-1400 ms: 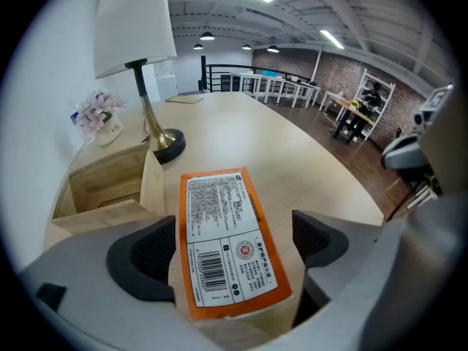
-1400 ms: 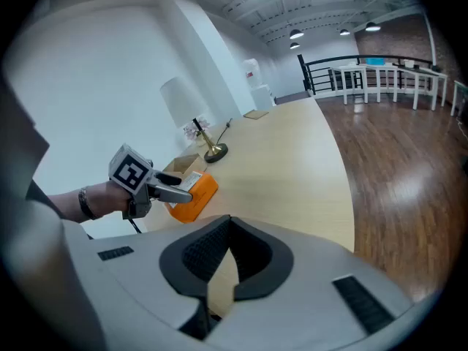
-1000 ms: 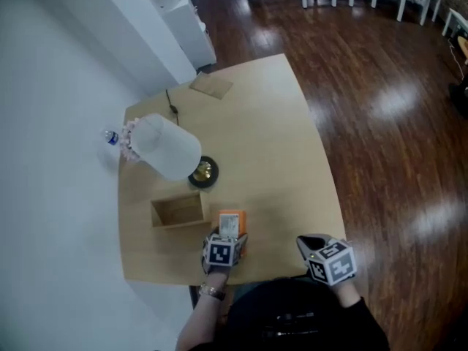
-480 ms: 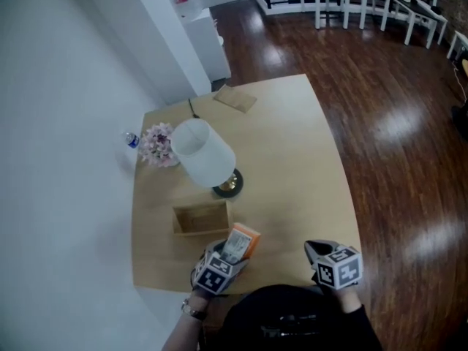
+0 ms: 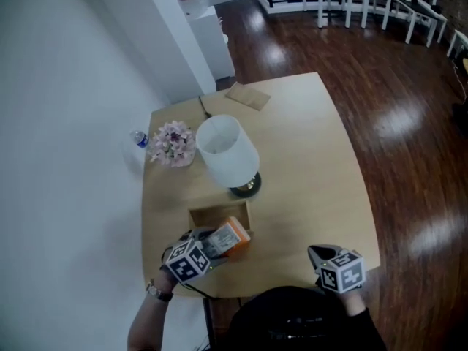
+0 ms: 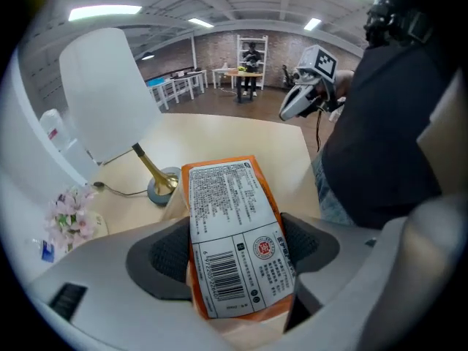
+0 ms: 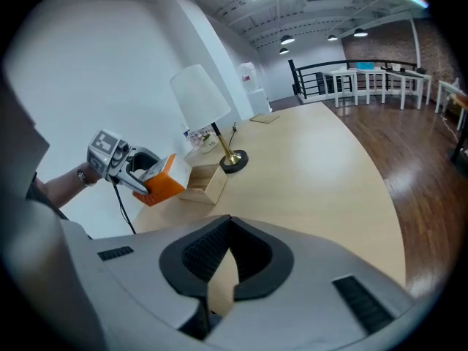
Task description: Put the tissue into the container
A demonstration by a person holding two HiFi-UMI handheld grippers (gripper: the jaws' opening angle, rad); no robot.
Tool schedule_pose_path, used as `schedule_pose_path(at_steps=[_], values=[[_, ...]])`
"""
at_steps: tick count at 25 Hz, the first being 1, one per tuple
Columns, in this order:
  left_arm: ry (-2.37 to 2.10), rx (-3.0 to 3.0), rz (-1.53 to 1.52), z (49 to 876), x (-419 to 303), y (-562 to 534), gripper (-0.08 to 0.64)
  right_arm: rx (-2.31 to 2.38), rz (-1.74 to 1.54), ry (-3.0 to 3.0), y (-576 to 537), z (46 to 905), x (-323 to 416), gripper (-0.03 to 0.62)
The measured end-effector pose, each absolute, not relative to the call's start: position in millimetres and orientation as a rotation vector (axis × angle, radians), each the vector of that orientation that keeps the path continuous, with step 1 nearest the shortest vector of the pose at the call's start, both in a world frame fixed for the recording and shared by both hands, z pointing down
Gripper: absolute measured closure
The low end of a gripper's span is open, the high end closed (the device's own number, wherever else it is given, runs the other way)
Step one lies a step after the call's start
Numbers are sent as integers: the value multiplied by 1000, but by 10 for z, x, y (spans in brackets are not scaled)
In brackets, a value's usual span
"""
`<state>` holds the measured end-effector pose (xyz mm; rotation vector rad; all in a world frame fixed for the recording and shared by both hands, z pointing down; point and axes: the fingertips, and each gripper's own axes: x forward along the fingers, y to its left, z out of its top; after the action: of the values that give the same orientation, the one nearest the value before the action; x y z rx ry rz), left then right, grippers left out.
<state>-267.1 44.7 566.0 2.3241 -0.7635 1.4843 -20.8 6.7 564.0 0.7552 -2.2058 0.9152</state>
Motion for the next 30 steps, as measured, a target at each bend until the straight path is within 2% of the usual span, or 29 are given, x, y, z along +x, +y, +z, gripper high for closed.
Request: schedule_pose_path(at_steps=[9, 19, 23, 26, 30], values=[[-425, 2468, 1793, 5911, -3061, -141, 170, 871, 971, -2120, 243, 5746, -178, 592], [-230, 2453, 1833, 6482, -3091, -275, 152, 1007, 1017, -2075, 346, 5704, -2, 592], [-334, 2401, 1802, 6548, -3225, -369, 64, 1016, 1014, -2081, 349, 5691, -2, 592], [-430, 2416, 1733, 6386, -3237, -372, 64, 1002, 997, -2091, 334, 5687, -28, 592], [-632, 2505, 1331, 5737, -2872, -308, 73, 958, 973, -2122, 278, 5671, -102, 592]])
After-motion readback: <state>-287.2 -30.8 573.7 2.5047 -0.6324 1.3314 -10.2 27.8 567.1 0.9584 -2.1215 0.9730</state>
